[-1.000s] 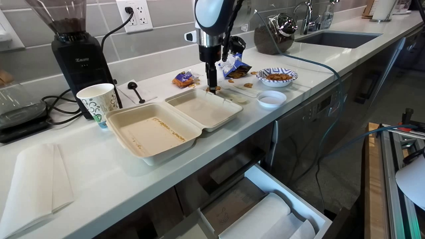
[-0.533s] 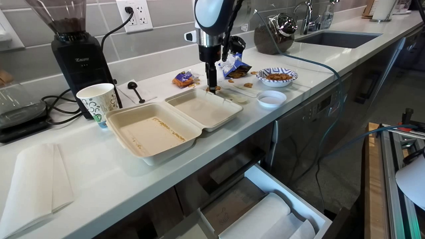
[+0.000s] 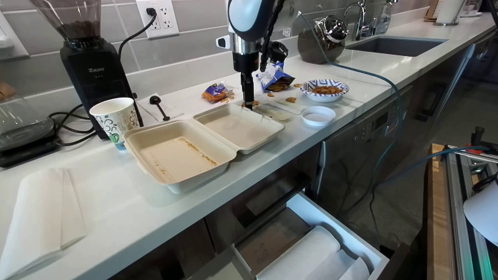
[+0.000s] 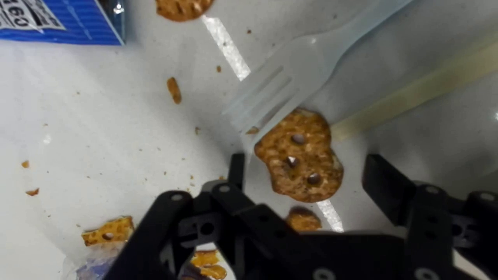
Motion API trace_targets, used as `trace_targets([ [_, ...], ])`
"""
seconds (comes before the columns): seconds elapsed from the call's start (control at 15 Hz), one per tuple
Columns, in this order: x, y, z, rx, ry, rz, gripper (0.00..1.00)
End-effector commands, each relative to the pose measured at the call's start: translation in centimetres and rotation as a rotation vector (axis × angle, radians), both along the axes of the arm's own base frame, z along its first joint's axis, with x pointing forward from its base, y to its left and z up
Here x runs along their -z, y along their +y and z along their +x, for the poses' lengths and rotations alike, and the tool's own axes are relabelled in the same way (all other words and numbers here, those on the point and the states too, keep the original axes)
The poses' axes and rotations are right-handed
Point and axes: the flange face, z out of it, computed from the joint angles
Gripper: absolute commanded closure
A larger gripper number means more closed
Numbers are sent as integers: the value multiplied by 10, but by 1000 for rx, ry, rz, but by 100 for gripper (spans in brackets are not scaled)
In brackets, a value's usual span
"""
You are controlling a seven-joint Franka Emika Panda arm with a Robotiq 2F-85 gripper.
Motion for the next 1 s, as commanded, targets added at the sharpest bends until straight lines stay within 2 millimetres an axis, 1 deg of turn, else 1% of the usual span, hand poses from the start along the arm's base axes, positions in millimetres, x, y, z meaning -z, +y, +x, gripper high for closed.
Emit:
trace_targets([
  [0.0,7,2,4,8,1,-17,25],
  [0.2,8,3,5,9,0,-20,28],
  [0.27,8,4,6,9,-1,-20,30],
  [0.33,7,5,6,9,-1,-20,30],
  [0.4,7,6,7,9,-2,-20,36],
  [0.47,7,6,8,11,-4,-21,34],
  [0.53,7,6,9,13,-5,-21,37],
  [0.8,7,9,11,16,-7,-28,35],
  [0.93,4,5,9,17,-7,-31,34],
])
